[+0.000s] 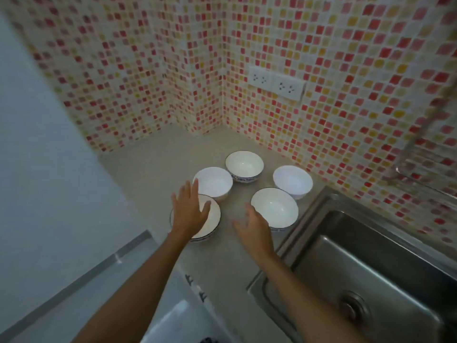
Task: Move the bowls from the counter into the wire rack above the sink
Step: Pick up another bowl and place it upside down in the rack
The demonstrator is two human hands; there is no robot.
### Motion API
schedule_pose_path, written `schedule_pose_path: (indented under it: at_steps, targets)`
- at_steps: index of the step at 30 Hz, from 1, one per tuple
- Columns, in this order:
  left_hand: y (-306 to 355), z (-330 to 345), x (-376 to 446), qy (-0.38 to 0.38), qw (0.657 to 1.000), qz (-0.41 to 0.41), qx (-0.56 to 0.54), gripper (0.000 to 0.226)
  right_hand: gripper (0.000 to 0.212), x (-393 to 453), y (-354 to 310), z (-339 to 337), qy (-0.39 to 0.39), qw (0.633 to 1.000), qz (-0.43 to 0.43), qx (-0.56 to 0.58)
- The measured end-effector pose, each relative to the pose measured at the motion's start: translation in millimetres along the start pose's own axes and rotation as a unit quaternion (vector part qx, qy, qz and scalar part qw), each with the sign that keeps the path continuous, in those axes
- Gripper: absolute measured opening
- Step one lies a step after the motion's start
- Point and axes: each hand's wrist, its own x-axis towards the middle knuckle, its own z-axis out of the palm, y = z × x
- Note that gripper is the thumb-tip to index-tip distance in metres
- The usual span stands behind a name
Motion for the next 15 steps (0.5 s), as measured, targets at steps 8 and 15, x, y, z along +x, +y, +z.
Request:
schedule_pose_path:
  at_steps: [8,15]
  targets:
    - [-85,13,18,-0.061,0.991,-0.097,-0.072,0.069,0.054,39,-21,73,-0.008,0.999,0.033,-0.02]
    - [-79,20,65,-0.128,0.982,-0.068,-0.124,0.06,0.058,91,-28,81,-0.001,0.997,0.077,-0.021]
